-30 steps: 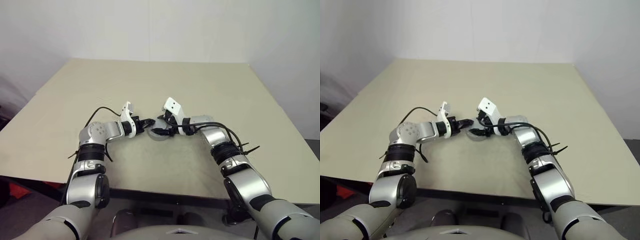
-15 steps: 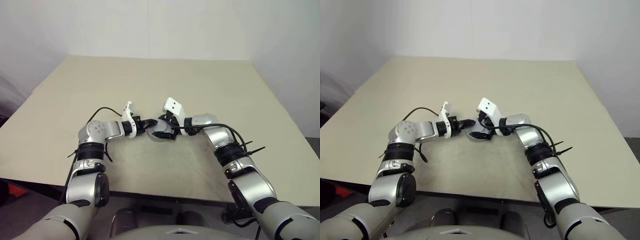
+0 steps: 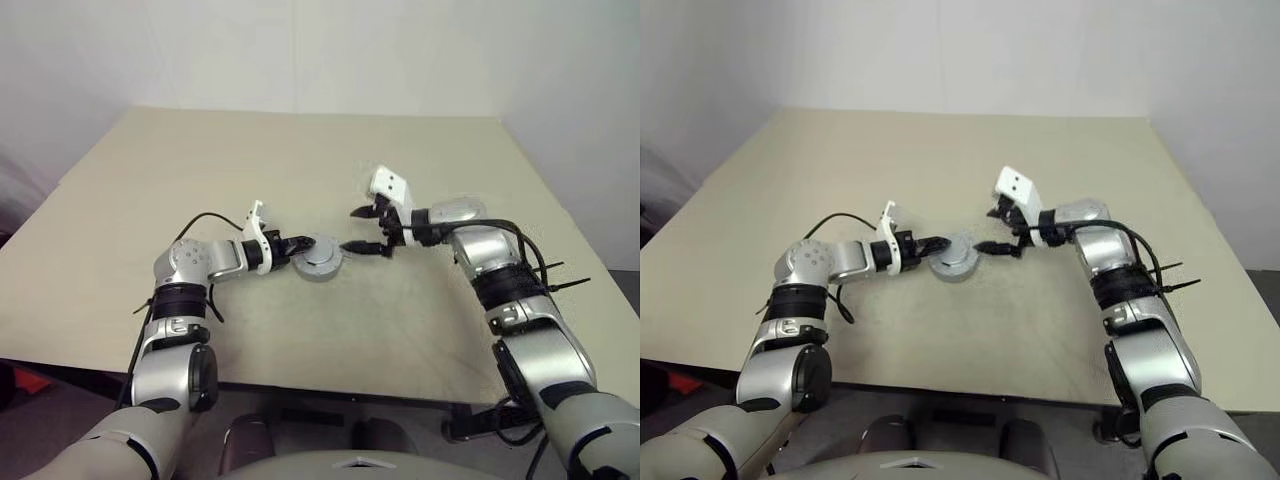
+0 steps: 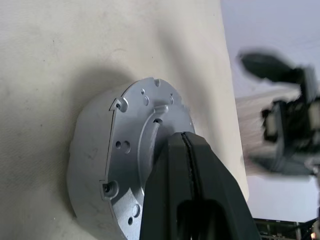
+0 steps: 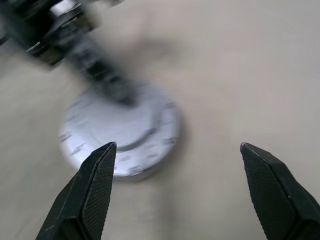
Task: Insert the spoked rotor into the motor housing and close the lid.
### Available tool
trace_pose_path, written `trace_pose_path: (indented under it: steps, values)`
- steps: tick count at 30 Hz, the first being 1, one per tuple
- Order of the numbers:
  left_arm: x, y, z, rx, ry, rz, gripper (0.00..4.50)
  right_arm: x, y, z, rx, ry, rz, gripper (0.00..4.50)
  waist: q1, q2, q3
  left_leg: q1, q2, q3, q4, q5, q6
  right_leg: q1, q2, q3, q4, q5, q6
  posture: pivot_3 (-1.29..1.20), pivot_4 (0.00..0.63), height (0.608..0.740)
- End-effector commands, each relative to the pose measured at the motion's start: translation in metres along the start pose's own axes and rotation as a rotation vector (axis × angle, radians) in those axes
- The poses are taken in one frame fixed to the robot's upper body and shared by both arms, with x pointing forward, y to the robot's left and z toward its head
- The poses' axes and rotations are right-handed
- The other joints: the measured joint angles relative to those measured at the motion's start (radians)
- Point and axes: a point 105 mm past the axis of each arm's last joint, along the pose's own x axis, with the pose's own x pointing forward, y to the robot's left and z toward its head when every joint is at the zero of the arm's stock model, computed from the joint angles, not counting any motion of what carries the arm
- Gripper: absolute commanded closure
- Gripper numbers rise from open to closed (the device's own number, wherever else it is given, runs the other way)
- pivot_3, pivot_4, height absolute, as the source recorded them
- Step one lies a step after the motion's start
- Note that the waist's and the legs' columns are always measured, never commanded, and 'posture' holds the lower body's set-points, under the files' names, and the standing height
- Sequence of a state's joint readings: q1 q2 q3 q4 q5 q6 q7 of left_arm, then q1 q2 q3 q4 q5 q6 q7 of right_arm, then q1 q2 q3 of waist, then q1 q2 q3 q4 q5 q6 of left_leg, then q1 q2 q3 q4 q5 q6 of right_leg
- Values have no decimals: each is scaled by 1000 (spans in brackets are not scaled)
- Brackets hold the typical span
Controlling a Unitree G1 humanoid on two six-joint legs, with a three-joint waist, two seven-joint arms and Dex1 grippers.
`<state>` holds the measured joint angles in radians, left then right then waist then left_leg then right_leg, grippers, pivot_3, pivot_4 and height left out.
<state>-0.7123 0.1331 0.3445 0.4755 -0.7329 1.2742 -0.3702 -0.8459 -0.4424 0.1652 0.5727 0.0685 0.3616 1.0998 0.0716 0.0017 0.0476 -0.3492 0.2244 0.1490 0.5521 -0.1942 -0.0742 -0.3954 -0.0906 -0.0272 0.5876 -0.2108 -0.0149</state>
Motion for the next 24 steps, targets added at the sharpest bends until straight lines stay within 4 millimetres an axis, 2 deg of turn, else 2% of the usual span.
trace_pose_path:
  steps: [1,6,10,14,24]
  values:
    - [1,10,-7,-1,34,59,4500,-11,-22,2,178,2,-105,24,1,0,0,0,0,0,1,0,0,0,0,0,0,0,0,0,0,740]
    - [1,11,-6,6,27,61,4500,-24,-14,-11,753,-16,32,24,6,1,1,0,0,0,7,-1,2,0,0,0,1,0,0,0,0,740]
    - [1,12,-7,11,23,65,4500,-29,-7,-23,1003,-5,83,24,11,2,1,-1,1,0,10,-1,2,0,0,-1,3,0,-1,0,0,740]
    - [0,14,-7,13,16,70,4500,-27,3,-30,1079,30,118,24,19,4,2,-1,2,0,10,-1,1,0,0,-1,4,1,-1,0,0,740]
    - [-6,17,-6,29,-1,96,4500,20,56,-49,1182,78,268,24,24,3,1,1,3,0,11,0,0,2,0,-1,6,1,-1,0,0,740]
